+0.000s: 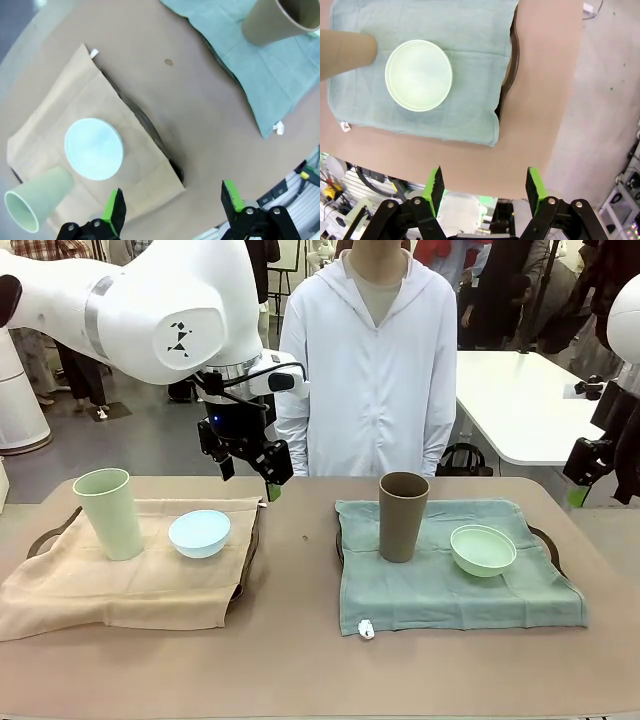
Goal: Set up a tray with a mat and arrange the tableware.
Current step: Place the Picnic Bowl and Reusable plastic cup back onto the Handle tray in front of the human's position.
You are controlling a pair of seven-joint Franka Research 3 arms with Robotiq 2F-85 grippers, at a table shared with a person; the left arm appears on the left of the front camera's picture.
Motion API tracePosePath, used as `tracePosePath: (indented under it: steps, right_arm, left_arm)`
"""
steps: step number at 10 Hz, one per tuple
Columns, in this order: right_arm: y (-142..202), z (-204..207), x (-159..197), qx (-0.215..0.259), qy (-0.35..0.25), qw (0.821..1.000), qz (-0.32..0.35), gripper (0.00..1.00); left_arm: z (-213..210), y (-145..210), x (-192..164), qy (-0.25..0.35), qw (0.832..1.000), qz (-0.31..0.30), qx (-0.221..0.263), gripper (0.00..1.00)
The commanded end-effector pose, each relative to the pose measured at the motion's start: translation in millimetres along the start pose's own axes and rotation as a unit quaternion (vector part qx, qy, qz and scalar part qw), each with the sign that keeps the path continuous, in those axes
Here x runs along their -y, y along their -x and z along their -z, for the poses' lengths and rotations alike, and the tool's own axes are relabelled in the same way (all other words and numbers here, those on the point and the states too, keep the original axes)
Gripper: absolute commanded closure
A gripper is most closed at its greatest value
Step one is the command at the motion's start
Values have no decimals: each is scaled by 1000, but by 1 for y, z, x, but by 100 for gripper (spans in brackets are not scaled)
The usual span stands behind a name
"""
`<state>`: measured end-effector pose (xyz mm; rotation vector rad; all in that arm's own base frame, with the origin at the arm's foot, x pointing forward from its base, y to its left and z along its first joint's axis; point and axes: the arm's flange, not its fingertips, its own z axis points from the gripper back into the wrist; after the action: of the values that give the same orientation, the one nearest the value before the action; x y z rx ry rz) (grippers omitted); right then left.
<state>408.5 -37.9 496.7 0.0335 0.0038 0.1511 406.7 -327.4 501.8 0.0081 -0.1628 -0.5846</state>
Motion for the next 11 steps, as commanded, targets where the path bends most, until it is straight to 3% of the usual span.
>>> tracePosePath:
  steps: [1, 11]
  right_arm:
    - [-1, 1, 0, 0, 0, 1000, -1, 16]
    - [-1, 1, 0, 0, 0, 1000, -1, 16]
  left_arm:
    - [8, 1, -8, -2, 1000, 3, 15, 0]
    - [8, 1, -8, -2, 1000, 3, 15, 0]
